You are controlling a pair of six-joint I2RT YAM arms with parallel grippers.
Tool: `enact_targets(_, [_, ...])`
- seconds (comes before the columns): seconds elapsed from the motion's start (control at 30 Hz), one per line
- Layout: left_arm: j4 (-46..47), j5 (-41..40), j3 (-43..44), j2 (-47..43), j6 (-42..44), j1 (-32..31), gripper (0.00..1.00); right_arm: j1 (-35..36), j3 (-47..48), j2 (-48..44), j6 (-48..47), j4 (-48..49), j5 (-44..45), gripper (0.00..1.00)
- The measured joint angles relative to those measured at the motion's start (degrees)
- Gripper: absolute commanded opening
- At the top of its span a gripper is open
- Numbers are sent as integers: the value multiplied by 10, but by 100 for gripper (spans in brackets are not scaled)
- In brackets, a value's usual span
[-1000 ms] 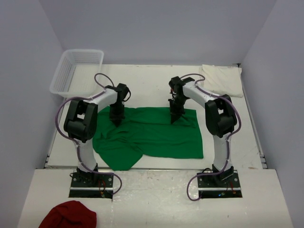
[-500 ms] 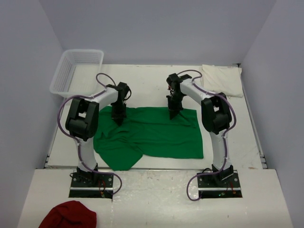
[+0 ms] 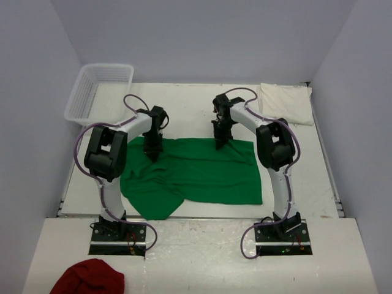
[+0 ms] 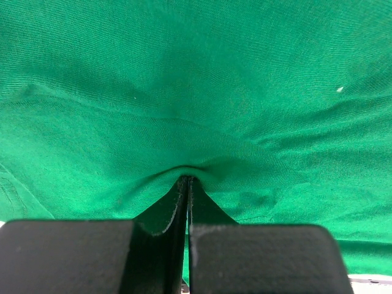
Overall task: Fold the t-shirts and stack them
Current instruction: Fold the flattened tshirt in 1/3 of the way
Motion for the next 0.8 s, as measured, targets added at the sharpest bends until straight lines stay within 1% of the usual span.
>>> enact_targets(0.1, [0,2,0,0,0,0,0,-1,31,33,-1,-14,-14,0])
enact_targets(0.5, [6,24,7,2,7,7,0,-1,99,72,-2,-63,-10,0])
enact_targets(0.57, [7,27,19,8,10,8,0,-2,125,86,-2,-75,-9,0])
enact_targets(0.8, [-6,47,125,80,27,21,0,-17,183,116,-1,-90,-3,1])
